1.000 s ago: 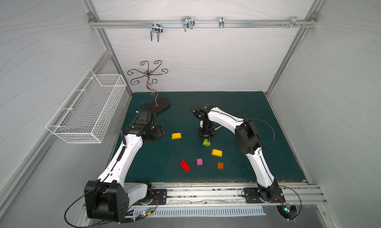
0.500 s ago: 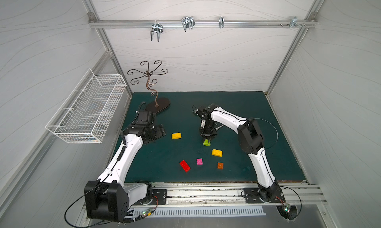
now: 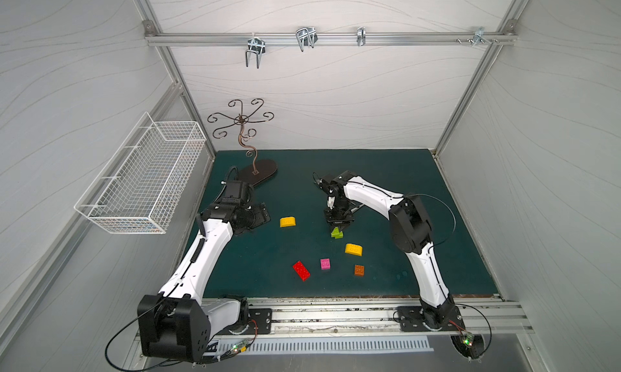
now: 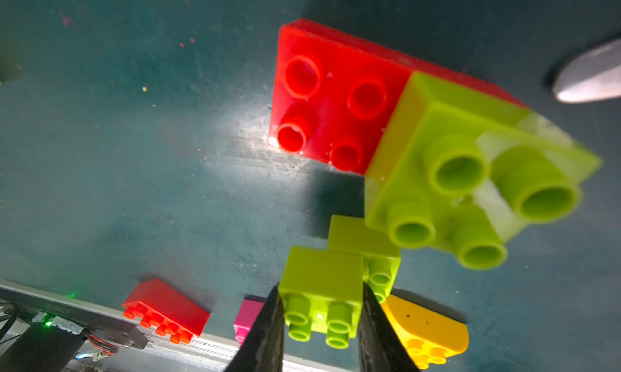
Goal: Assemble the letter s with lego
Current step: Assemble the lego brick with the lego brick.
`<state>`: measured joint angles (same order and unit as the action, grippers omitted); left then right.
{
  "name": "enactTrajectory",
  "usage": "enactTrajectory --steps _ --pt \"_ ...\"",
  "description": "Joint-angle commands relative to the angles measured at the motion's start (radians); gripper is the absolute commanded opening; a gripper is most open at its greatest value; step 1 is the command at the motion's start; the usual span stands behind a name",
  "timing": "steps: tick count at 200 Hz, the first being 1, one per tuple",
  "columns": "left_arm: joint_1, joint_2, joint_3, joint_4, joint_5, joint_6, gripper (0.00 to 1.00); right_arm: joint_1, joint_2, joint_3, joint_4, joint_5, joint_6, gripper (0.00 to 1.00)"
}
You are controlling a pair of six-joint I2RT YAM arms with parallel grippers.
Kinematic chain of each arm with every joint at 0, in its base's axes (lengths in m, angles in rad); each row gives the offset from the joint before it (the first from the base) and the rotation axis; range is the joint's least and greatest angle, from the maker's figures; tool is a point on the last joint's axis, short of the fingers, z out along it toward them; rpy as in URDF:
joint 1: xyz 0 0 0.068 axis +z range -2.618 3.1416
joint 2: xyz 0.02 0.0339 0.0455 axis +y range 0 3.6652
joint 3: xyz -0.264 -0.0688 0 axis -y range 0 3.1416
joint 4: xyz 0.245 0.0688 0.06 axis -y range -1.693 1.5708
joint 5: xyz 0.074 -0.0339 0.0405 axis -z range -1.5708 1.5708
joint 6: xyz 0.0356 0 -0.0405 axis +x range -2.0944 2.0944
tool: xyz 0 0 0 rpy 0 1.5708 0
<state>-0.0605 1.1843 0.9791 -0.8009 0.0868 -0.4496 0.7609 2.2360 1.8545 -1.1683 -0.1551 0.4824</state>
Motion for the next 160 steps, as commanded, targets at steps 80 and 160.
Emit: enactTrajectory --steps 80,160 --pt "0.008 -0.014 0.001 0.032 -0.006 0.003 0.88 -0.011 0.053 0.05 -0.057 0.063 -0.01 0.24" --pt "0.011 -0.015 -0.002 0.032 -0.007 0.003 0.88 -0.009 0.025 0.089 -0.066 0.029 -0.025 0.43"
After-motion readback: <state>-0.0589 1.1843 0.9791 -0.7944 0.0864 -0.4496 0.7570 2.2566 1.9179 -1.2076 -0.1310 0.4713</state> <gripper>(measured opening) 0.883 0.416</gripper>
